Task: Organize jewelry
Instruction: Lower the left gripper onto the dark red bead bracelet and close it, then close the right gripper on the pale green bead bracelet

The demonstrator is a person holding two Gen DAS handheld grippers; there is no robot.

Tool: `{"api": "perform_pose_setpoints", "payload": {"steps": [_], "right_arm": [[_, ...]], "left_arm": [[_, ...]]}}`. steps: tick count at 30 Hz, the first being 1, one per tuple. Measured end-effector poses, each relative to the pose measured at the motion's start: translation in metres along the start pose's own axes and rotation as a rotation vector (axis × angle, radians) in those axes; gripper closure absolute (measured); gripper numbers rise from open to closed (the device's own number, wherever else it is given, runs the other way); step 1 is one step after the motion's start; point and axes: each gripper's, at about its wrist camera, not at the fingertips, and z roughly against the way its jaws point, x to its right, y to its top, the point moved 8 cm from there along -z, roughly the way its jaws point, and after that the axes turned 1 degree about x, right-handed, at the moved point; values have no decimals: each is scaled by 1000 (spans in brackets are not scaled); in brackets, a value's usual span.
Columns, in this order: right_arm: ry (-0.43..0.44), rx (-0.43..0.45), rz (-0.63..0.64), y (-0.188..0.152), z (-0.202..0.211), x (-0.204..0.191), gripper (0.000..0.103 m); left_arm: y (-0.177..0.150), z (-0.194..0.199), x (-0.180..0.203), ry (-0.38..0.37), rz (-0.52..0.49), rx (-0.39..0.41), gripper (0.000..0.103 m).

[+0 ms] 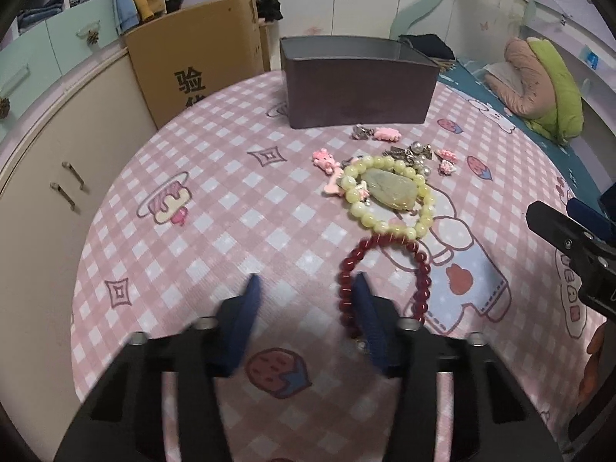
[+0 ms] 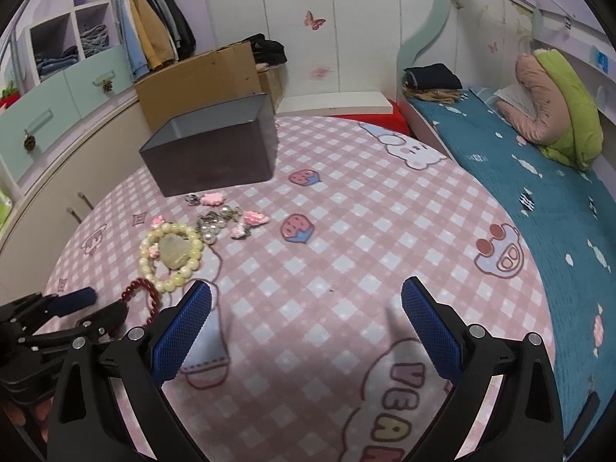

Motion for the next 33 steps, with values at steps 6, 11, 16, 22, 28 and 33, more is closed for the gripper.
{"api": "perform_pose_setpoints", "payload": {"steps": [6, 11, 16, 22, 28, 33], "right_arm": [[16, -25, 21, 2, -8, -17, 7], [29, -52, 61, 3, -21, -35, 7], [6, -74, 91, 8, -37, -48, 7], [-11, -110, 129, 11, -57, -64, 7], [-34, -133, 159, 6, -64, -66, 7], [-87, -161, 154, -3, -52, -39, 7]], "left_arm": [[2, 2, -12, -27, 0, 28, 97], [5, 11, -22, -60, 38, 72, 97], [7, 20, -36, -60, 61, 100, 97], [7, 20, -45, -75, 83, 100, 97], [10, 20, -43, -99, 75, 104, 97], [12, 20, -37, -120, 63, 104, 97]]}}
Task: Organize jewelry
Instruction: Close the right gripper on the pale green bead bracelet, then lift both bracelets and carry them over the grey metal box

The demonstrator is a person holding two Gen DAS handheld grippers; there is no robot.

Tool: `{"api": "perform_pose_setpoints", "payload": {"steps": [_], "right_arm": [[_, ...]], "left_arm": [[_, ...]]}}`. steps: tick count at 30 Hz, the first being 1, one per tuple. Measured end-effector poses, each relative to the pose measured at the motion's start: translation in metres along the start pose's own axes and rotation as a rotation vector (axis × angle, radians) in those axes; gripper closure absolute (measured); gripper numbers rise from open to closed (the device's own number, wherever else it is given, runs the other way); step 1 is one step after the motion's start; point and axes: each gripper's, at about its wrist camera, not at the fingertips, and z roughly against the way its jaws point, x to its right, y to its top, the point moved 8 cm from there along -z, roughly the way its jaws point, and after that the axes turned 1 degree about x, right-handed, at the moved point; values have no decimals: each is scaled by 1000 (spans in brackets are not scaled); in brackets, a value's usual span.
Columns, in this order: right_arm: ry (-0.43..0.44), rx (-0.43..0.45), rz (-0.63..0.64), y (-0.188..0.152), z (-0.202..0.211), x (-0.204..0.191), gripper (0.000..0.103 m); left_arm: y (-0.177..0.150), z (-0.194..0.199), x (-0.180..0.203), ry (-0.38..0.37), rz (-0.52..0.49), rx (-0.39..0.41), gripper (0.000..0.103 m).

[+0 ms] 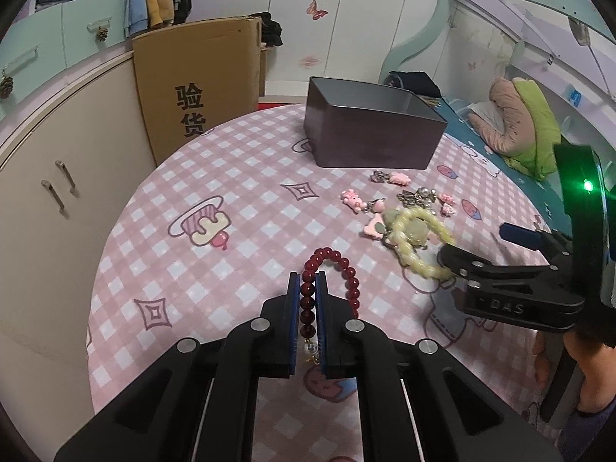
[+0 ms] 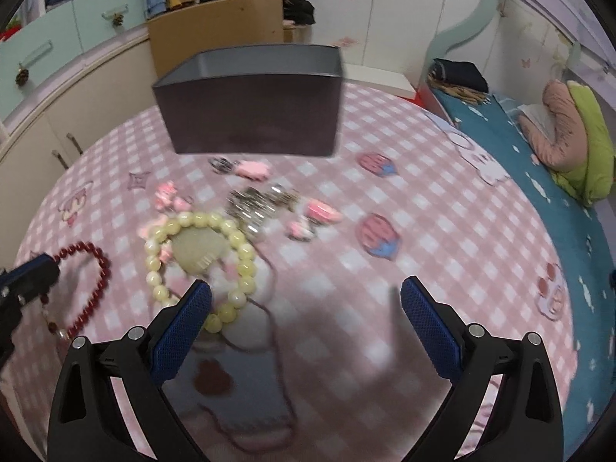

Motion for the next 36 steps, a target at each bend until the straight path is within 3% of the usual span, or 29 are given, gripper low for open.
{"api": "perform_pose_setpoints", "payload": {"steps": [1, 3, 5, 7, 13, 16, 20, 25, 36], "right_arm": [[-1, -6, -7, -3, 1, 6, 9], [49, -25, -48, -10, 7, 18, 22], [53, -24, -37, -11, 12, 21, 53], [64, -31, -23, -10, 12, 20, 60], [98, -27, -5, -2, 6, 17, 62], [140, -28, 16, -2, 7, 9, 87], [166, -24, 13, -4, 9, 6, 93], [207, 25, -15, -1, 26, 7, 93], [228, 182, 9, 49, 78, 8, 93]], "left_arm": [[0, 0, 0, -1, 0, 1, 97], [1, 0, 1, -9, 1, 3, 97], [1, 0, 3, -18, 0, 4, 97], [2, -2, 7, -31, -1, 3, 97], [1, -9, 17, -71, -6, -12, 97], [2, -9, 17, -80, 4, -6, 97], [7, -1, 25, -110, -10, 14, 97], [21, 9, 38, -140, -36, 45, 97], [64, 37, 61, -243, -60, 121, 97]]}}
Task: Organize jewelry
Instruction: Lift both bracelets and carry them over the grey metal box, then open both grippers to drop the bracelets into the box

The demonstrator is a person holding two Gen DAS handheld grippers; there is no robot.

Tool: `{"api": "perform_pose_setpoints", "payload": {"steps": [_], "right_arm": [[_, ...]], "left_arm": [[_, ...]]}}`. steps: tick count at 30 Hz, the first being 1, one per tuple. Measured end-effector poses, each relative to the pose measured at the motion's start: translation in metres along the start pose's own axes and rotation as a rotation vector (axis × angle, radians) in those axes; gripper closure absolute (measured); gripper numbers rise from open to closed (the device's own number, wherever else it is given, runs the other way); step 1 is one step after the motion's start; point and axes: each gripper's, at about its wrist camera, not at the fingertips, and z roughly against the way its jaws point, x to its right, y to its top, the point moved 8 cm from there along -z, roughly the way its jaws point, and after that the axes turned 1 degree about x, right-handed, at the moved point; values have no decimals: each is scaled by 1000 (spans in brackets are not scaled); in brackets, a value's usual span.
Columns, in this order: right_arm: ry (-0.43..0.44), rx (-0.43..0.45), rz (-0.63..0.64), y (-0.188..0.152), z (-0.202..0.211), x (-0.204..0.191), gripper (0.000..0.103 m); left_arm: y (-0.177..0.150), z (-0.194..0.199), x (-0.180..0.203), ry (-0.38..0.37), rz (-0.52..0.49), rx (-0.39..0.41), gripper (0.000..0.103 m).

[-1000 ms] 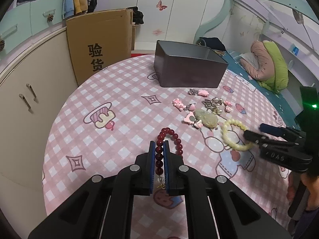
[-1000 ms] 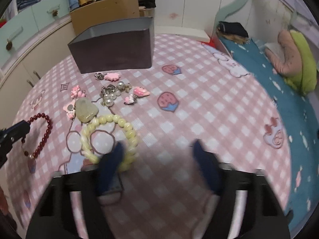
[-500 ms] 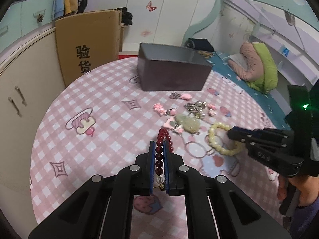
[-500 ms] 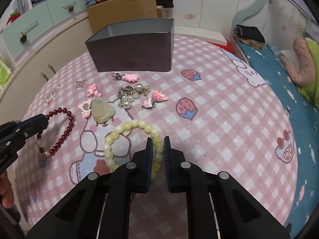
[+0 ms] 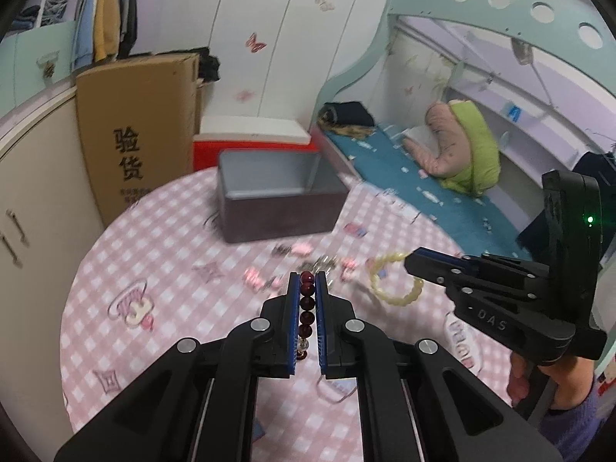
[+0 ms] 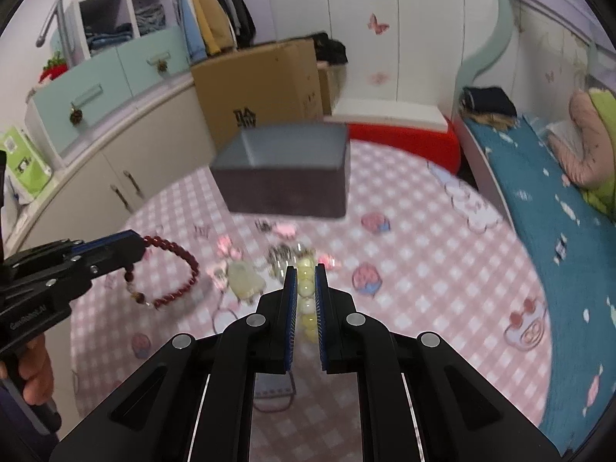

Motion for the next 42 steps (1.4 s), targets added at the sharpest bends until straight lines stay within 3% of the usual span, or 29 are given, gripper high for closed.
{"api": "perform_pose_setpoints", "payload": {"steps": [5, 10, 16, 18, 28, 42], "right_arm": [[-5, 59, 13, 37, 5, 2, 93], [8, 102, 16, 82, 0, 2, 93], [13, 127, 12, 133, -22, -2, 93], [3, 120, 13, 143, -35, -3, 93], [10, -11, -13, 131, -115, -7, 93], [-1, -89, -63, 99, -144, 13, 93]], "left_arm": [[41, 0, 9, -40, -17, 43, 97], [91, -10, 9, -19, -58, 79, 97], [123, -56, -10, -38, -1, 3, 97], [125, -74, -19, 4, 7, -27, 97], [88, -146, -56, 87, 49, -200, 97], [79, -159, -59, 116, 49, -225, 96]]}}
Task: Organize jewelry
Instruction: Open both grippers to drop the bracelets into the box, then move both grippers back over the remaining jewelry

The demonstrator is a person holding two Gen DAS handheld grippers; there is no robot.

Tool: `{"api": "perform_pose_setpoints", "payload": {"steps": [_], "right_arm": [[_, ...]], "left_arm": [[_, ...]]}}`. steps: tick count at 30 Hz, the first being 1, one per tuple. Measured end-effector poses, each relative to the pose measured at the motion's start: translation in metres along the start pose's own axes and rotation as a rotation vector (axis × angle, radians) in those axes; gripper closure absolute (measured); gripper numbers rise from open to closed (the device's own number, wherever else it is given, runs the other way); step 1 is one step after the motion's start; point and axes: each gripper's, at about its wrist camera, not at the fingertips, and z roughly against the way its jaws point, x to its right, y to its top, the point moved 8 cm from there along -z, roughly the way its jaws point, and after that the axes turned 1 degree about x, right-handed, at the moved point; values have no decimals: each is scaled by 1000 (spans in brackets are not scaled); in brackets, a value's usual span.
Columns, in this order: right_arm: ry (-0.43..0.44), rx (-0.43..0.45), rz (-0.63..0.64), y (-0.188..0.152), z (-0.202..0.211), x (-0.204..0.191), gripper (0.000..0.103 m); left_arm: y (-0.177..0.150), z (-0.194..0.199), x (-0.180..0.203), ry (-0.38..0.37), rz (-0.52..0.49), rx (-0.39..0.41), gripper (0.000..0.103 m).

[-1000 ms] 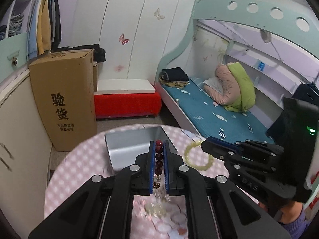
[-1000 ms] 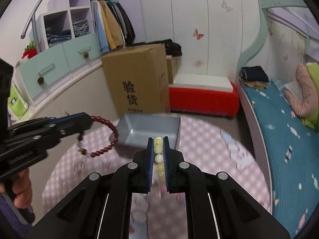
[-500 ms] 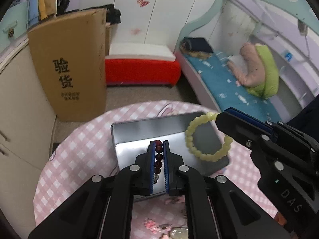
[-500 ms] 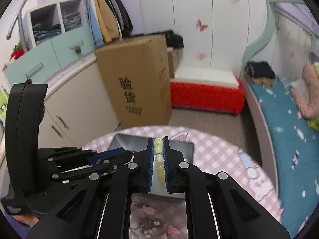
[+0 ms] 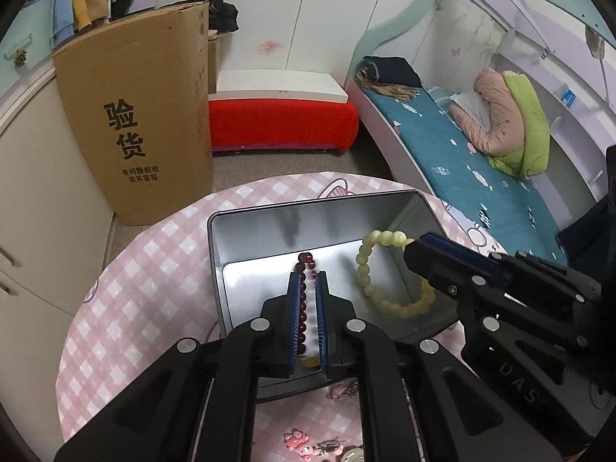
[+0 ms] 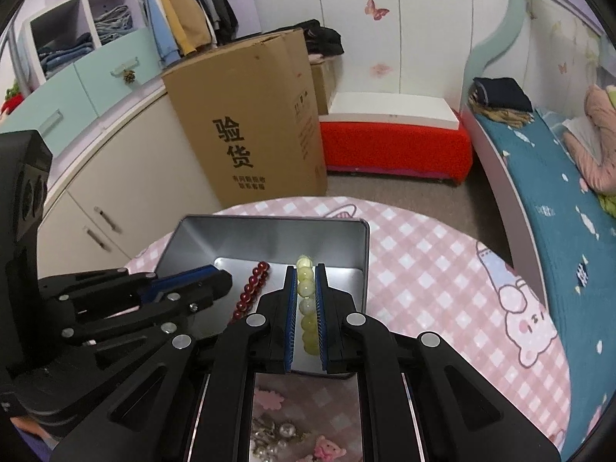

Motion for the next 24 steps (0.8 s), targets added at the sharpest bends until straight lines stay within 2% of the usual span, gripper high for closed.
{"api": "perform_pose_setpoints", "payload": {"steps": [1, 3, 4, 5, 7, 11, 12, 14, 19, 22, 24], "right_arm": [[-1, -1, -3, -2, 0, 2, 93], [2, -5, -13, -5, 1, 6, 93], [1, -2, -14, -5, 2, 6, 92], [2, 5, -19, -5, 4, 7, 91], [9, 10, -23, -5, 8, 7, 91], [-1, 28, -27, -7, 21, 12, 88], [-2, 33, -35, -8, 25, 14, 85], [-12, 55, -43, -9, 35, 17, 53], [-31, 118, -24, -22, 73, 22, 51], [-50, 141, -21, -38, 91, 28, 45], [-51, 136, -28, -53, 98, 32, 44]], "left_arm": [[0, 0, 0, 0, 1, 0, 95], [1, 2, 1, 0, 1, 5, 85], [1, 4, 1, 7, 1, 16, 74], [2, 8, 1, 15, 1, 33, 69], [2, 15, 1, 8, 8, 49, 66], [-1, 36, -3, 12, 35, 104, 49], [-2, 41, -5, 9, 39, 114, 49], [-8, 55, -7, 12, 45, 139, 48], [-30, 87, -7, 46, 40, 210, 41], [-55, 91, -8, 78, 41, 209, 41], [-74, 87, -8, 87, 46, 186, 41]]}}
